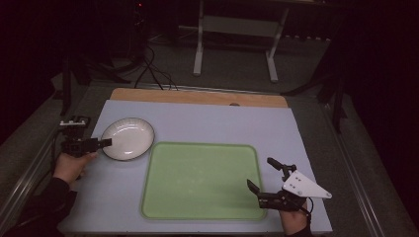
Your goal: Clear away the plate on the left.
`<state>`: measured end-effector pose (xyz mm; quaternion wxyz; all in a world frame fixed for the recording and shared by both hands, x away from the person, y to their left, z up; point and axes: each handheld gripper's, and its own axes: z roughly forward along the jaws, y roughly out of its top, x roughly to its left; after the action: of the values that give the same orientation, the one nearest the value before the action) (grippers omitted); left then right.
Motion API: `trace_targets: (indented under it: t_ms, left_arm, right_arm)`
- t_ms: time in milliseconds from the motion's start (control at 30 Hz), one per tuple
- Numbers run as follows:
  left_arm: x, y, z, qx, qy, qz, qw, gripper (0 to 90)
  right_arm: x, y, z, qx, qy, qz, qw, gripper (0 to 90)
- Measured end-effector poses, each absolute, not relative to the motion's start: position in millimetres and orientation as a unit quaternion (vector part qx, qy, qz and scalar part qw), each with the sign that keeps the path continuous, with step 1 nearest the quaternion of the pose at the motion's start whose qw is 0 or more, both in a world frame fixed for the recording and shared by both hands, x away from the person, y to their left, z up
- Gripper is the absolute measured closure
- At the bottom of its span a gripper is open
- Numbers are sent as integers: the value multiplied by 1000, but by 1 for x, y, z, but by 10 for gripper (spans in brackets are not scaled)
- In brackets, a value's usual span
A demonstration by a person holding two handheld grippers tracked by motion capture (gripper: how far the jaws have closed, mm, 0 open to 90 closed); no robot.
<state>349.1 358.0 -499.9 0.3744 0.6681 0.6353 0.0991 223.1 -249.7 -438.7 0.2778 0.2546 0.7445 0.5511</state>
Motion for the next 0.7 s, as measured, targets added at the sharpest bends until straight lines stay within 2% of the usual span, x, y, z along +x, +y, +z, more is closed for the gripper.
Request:
trace_targets:
  t_ms: [67, 167, 467, 700]
  left_arm:
    - [351, 358, -502, 672, 638, 95, 363, 319]
    - [353, 359, -505, 670, 645, 86, 357, 381]
    - [361, 361, -515, 654, 675, 65, 334, 403]
    - [365, 364, -520, 636, 689, 45, 343, 538]
  right_arm:
    - [223, -249, -439, 254, 746, 550, 277, 103]
    - [223, -249, -439, 253, 747, 549, 277, 103]
    - [223, -248, -439, 251, 748, 547, 278, 103]
    - [223, -248, -439, 251, 748, 547, 278, 103]
